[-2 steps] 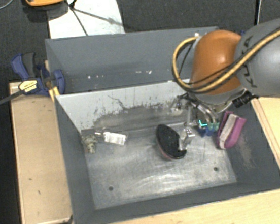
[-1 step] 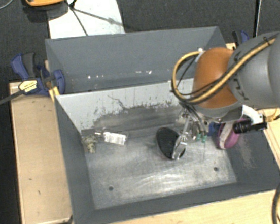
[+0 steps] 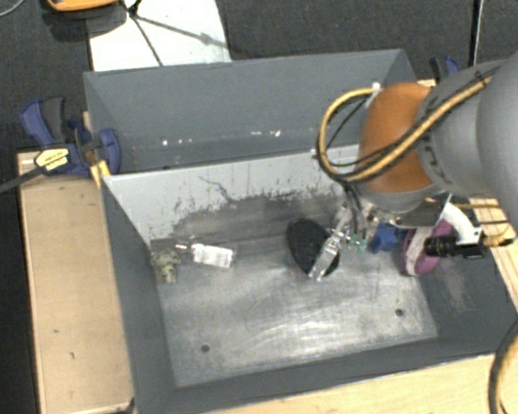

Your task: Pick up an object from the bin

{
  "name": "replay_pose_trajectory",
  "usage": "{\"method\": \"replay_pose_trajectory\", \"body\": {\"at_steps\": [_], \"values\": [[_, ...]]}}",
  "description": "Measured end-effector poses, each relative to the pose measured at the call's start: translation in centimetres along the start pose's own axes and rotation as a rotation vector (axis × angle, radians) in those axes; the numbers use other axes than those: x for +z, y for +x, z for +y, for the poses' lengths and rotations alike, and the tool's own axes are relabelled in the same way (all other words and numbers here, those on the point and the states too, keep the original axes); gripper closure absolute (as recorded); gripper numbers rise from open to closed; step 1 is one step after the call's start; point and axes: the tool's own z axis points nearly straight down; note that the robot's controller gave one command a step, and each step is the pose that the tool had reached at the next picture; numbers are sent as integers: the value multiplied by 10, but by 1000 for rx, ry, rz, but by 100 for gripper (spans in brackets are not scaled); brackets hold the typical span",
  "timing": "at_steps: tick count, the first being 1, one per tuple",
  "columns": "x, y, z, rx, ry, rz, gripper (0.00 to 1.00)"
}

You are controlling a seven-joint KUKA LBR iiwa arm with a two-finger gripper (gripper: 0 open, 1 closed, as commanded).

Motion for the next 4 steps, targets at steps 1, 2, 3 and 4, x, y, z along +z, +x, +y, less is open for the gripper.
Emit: {"method": "replay_pose_trajectory", "body": {"at_steps": [1, 2, 3, 4], "values": [[-3, -12, -34, -63, 8, -8, 0], [9, -32, -54, 124, 0, -10, 0], [9, -44, -72, 445, -8, 0, 0], [9, -48, -81, 305, -5, 7, 0]]}}
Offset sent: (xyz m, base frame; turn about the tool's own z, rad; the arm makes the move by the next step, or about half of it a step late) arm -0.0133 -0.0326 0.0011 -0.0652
